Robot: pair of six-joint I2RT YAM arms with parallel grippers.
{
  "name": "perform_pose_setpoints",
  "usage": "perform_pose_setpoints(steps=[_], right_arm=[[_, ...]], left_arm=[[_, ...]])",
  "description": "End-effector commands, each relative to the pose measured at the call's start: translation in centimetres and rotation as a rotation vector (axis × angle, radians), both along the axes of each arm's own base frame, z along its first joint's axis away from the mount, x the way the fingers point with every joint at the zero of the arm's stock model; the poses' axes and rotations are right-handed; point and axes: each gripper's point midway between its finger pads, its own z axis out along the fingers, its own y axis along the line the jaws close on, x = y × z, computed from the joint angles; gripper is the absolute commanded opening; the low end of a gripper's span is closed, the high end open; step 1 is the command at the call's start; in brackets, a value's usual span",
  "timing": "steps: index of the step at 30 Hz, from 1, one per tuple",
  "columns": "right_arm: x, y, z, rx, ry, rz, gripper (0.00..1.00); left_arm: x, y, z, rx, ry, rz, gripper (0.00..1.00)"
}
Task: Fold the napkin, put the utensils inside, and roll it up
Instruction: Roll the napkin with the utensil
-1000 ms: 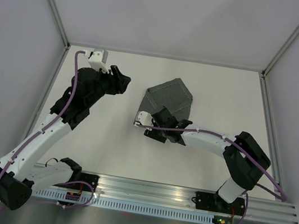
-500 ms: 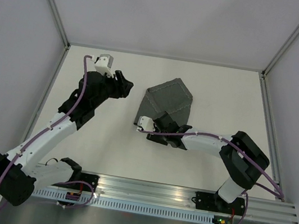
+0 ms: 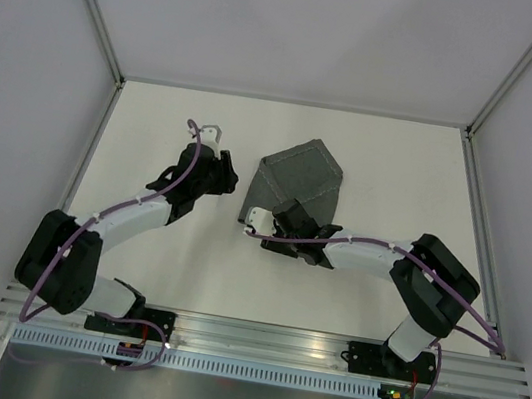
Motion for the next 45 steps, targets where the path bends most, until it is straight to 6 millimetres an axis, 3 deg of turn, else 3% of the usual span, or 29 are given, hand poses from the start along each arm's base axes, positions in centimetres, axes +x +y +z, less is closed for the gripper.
perform_pose_setpoints(steps=[1,2,7,12,16,23,28,34,40,45], right_arm=[[-0.9,-1.3,-0.8,-0.046,0.027,0.001,0.64],[-1.0,-1.3,-0.6,-0.042,0.027,0.001,0.64],[-0.9,-1.5,0.2,-0.037,0.028,-0.002,0.64],[-0.6,-1.1,3.1,0.056,0.037,-0.023,0.65],[-0.8,-1.3,4.6,0.111,0.034,-0.043,0.65],[-1.6,-2.6,6.6,0.166,0.049,-0.033,0.67],[-1.3,-3.5,7.0,0.175,0.045,-0.024,0.66],[-0.4,-4.9,6.8,0.189,0.043,-0.035,0.66],[-0.7,-5.8,5.0,0.146,0.055,-0.001,0.67],[-0.2,-5.6,4.0,0.112,0.032,0.053,0.67]], left_arm=[[1.6,0.1,-0.6,-0.044,-0.026,0.071,0.53],[1.4,0.0,-2.0,-0.045,0.004,0.076,0.53],[1.2,-0.3,-5.0,-0.062,0.064,0.092,0.49],[0.3,-0.2,-7.6,-0.066,0.119,0.105,0.43],[-0.2,-1.2,-9.5,-0.074,0.163,0.094,0.35],[-0.7,-3.8,-10.7,-0.092,0.203,0.09,0.22],[-2.7,-6.0,-11.9,-0.091,0.237,0.081,0.18],[-4.4,-7.3,-12.0,-0.073,0.238,0.074,0.18],[-4.9,-6.0,-10.8,-0.06,0.206,0.106,0.2],[-4.4,-4.7,-8.3,-0.019,0.143,0.12,0.36]])
